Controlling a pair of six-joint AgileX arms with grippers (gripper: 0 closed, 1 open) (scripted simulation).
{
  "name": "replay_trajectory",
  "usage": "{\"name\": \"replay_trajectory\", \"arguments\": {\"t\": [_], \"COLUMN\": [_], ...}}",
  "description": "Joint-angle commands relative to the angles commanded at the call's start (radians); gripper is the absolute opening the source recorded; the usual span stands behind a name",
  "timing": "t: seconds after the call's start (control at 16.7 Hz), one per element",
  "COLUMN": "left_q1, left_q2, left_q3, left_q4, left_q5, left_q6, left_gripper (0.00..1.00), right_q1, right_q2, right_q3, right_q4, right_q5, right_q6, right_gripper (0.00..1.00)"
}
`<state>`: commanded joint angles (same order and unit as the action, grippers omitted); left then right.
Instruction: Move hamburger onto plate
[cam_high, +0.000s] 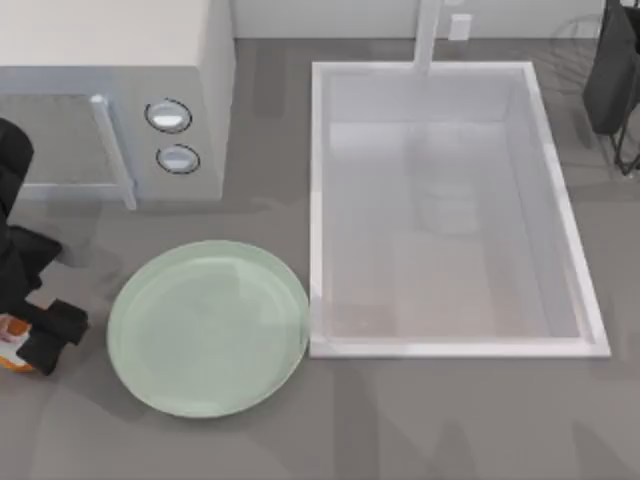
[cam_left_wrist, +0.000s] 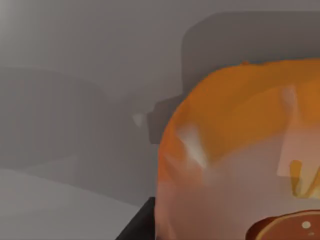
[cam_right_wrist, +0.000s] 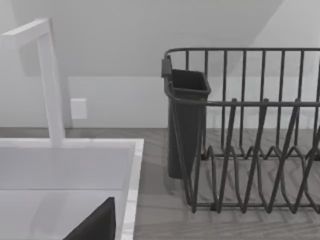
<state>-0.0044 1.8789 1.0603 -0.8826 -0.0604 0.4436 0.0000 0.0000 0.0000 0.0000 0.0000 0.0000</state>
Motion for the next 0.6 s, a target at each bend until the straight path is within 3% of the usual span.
{"name": "replay_trajectory", "arguments": {"t": [0.24,0.6], "left_q1": [0.031,-0.014], "left_q2": [-0.05,-0.135], "left_q3": [0.057,0.216], "left_q4": [-0.179,-0.283], "left_q5": [-0.037,0.037], "left_q6": [0.001,-0.02], "left_gripper": [0.0,0.0], "right_q1": [0.0,0.0], "right_q2": [0.0,0.0], "right_q3": [0.0,0.0], "right_q4": [0.0,0.0], "right_q5": [0.0,0.0], "right_q6": [0.0,0.0], "right_gripper": [1.0,1.0]}}
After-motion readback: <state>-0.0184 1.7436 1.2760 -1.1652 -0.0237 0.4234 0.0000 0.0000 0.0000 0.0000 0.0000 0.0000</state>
